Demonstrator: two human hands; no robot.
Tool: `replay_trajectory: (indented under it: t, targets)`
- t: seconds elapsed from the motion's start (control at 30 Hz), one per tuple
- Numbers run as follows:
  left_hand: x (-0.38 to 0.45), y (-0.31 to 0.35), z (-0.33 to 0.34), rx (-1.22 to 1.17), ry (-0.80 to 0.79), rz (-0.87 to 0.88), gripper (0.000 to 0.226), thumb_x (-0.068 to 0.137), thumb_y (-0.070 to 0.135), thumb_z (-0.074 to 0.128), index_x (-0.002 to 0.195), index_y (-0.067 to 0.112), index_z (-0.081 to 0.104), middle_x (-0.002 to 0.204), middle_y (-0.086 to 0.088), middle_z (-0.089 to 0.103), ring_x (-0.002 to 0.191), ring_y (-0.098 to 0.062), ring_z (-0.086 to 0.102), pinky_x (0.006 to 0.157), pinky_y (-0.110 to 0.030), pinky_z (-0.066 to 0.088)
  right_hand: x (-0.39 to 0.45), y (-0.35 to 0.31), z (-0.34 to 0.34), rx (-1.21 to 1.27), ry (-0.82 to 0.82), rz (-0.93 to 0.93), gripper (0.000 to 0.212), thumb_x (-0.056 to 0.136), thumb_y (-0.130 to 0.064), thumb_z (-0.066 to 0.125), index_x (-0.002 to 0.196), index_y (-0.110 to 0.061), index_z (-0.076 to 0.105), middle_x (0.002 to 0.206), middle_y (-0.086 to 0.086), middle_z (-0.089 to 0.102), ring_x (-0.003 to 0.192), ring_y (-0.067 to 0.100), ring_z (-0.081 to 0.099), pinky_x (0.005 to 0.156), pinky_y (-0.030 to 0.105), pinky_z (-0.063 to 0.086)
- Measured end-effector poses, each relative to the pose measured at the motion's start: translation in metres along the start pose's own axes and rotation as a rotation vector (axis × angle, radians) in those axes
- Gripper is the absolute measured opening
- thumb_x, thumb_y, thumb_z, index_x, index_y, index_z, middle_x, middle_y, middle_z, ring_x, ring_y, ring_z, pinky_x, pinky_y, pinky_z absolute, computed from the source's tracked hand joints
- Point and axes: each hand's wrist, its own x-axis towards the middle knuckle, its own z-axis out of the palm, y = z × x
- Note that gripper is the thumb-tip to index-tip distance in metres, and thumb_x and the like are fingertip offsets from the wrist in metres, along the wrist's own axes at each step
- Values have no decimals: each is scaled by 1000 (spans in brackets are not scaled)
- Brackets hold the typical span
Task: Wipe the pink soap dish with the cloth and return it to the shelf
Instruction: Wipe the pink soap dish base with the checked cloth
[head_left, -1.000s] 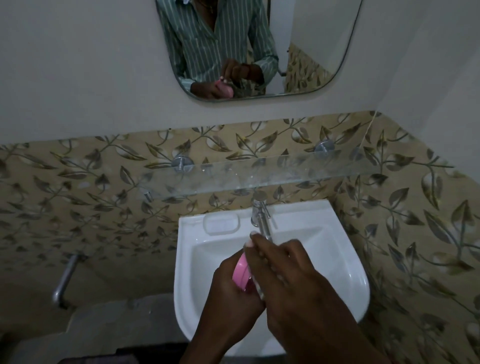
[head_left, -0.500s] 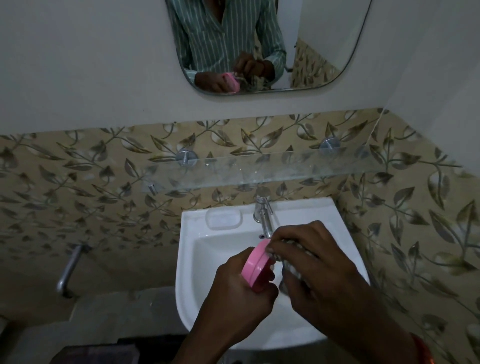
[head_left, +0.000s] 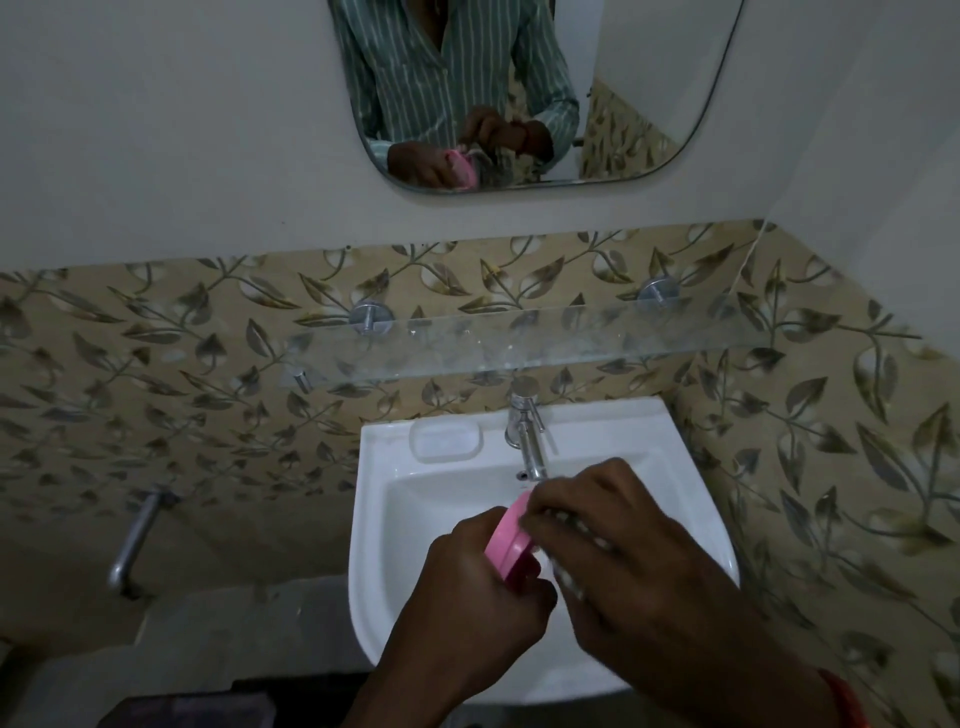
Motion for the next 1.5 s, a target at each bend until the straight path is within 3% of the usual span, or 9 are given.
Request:
replay_trajectory:
  t: [0.2,0.33,0.5,0.67,0.87,1.0,1.2,1.37,1.5]
  targets:
    - [-6,-4,-1,-114,-105,-27,42,62,49,51,102,39,59,107,6,73,106,-21,70,94,-35,58,-10,-19,9,114,2,-93,27,100,-20,47,108,-17,73,120,0,58,102,14,56,81,24,51]
    - [0,0,-4,12,3,146,28,72,29,64,100,26,68,88,4,76,86,-17,74,76,-36,59,-5,-2,8,236,92,-57,25,82,-4,72,107,-7,73,118,9,64,99,22,57,76,34,54]
    - [-1,0,0,-103,30,242,23,73,9,70,80,30,64,64,8,62,55,-10,58,53,-25,47,1,16,6,506,258,147,30,74,6,67,102,-3,72,106,6,66,100,20,64,82,34,53]
    - [3,-5,-2,-240,-22,279,35,78,3,70,109,20,71,79,9,70,63,-9,63,59,-21,48,2,20,7,689,332,347,32,72,10,60,96,-7,73,98,3,70,97,20,68,81,40,56]
    - [11,-17,1,-176,-9,340,46,71,-2,74,98,34,69,87,13,71,81,-15,72,67,-32,57,-2,-7,9,380,167,46,35,73,0,72,107,-8,70,113,4,62,99,20,59,79,30,51]
    - [9,-26,0,-37,33,435,38,75,-1,73,109,16,68,96,2,72,85,-22,71,69,-42,57,-2,5,0,385,101,130,31,79,-8,63,108,-9,70,109,3,62,100,16,58,81,29,52]
    - [10,-23,-6,-106,-23,413,33,73,-1,74,106,5,71,98,-5,74,93,-28,73,73,-51,56,0,-15,0,297,50,-14,19,87,-11,63,104,-10,71,108,6,65,91,19,59,70,29,53]
    - [6,-16,-1,-217,11,419,48,73,-7,65,98,33,66,82,20,65,69,-3,64,62,-19,48,0,10,-6,509,224,182,33,72,12,69,102,-2,72,104,9,65,98,19,64,80,34,53]
    - [-5,-36,9,-308,65,50,53,57,26,77,106,40,65,93,6,71,87,-13,73,74,-28,61,0,-14,2,438,220,81,34,75,3,70,106,-10,70,109,3,61,100,16,60,80,29,50]
